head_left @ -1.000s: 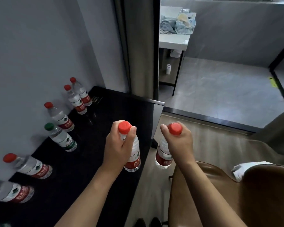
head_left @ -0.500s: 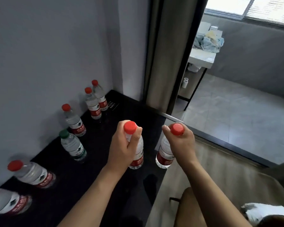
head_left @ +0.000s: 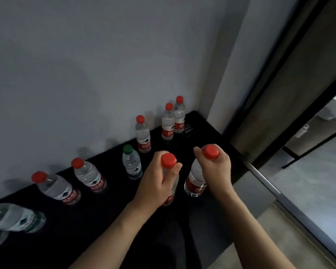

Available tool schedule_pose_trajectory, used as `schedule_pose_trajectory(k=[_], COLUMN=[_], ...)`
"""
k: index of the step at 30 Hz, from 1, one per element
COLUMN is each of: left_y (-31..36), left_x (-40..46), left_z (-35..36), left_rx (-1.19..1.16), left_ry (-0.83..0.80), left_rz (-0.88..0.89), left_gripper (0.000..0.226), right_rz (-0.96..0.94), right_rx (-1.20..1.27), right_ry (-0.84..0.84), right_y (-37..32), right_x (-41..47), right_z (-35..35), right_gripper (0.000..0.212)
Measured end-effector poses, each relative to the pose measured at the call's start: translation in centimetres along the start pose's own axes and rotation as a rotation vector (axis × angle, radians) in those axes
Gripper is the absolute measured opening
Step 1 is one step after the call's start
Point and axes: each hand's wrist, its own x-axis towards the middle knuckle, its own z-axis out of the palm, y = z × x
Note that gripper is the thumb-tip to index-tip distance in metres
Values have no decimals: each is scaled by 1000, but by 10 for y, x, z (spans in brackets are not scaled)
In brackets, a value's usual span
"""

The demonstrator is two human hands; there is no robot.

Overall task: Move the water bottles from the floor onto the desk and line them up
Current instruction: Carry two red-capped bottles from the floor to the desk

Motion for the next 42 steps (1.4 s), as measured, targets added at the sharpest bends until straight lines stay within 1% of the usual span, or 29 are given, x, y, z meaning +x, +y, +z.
schedule_pose_trajectory(k=[4, 7, 9, 12, 15, 17, 21, 25, 29, 32, 35, 42], left_y=[-4, -8, -11, -23, -37, -50, -81, -114, -135, -144, -150, -154], left_x=[4, 14, 26, 47, 72, 91, 127, 141, 141, 142, 143, 139], left_z=[3, 10, 16, 27, 43, 56, 84, 109, 123, 133, 134, 138], left_rx=[89, 107, 91, 60, 23, -2, -61, -54, -12, 7, 19, 71], left_ry=[57, 102, 96, 8, -42, -46, -15, -32, -32, -2, -6, -44], left_rz=[-76, -112, -164, -251, -287, -305, -346, -359, -267, -240, -228, -249], left_gripper=[31, 28, 30, 32, 32, 31, 20, 23, 28, 26, 27, 32], right_rz=[35, 44, 51, 77, 79, 70, 60, 52, -47, -94, -113, -147], right_rx=[44, 36, 32, 29, 10, -17, -63, -51, 35, 56, 69, 71], right_ry=[-133, -180, -206, -218, -231, -233, -196, -205, -149, -113, -93, -120], right_y=[9, 16, 22, 35, 51, 63, 94, 133, 158, 168, 172, 177], right_x=[30, 49, 64, 90, 125, 151, 194, 212, 210, 206, 210, 214], right_z=[22, 32, 35, 38, 38, 40, 52, 62, 65, 69, 72, 74], right_gripper=[23, 19, 18, 20, 19, 16, 14, 12, 10, 11, 12, 14])
